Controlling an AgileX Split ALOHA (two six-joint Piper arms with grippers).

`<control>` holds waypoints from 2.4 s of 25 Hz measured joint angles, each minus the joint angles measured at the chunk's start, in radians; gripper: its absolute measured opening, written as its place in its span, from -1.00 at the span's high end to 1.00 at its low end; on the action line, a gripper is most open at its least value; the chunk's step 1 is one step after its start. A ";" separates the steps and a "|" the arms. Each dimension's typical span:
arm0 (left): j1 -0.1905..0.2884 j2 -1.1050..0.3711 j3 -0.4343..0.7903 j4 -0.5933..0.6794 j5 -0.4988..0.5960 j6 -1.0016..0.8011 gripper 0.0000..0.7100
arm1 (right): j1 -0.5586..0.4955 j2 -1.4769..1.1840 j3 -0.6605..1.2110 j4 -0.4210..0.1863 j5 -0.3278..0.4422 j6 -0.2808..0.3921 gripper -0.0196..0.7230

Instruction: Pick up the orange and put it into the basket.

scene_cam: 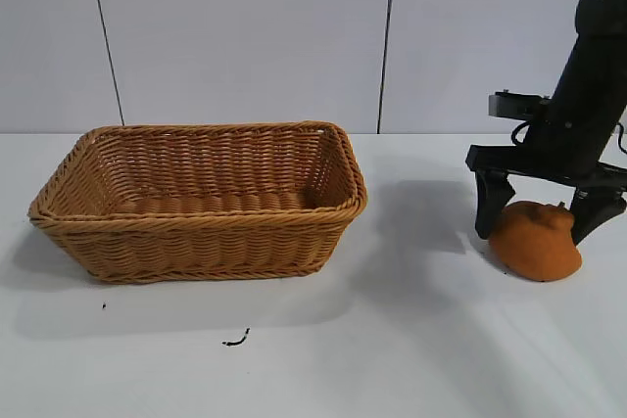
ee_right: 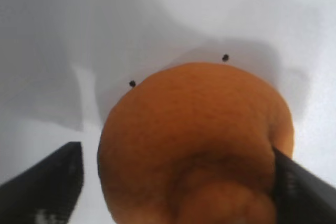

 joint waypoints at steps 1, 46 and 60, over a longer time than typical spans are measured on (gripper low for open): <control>0.000 0.000 0.000 0.000 0.000 0.000 -0.88 | 0.000 -0.012 -0.006 0.000 0.008 0.000 0.83; 0.000 0.000 0.000 0.000 0.001 0.000 -0.88 | 0.636 0.165 -0.442 -0.016 -0.073 0.155 -0.84; 0.000 0.000 0.000 0.000 0.001 0.000 -0.88 | 0.459 0.120 -0.674 -0.179 0.280 0.196 -0.92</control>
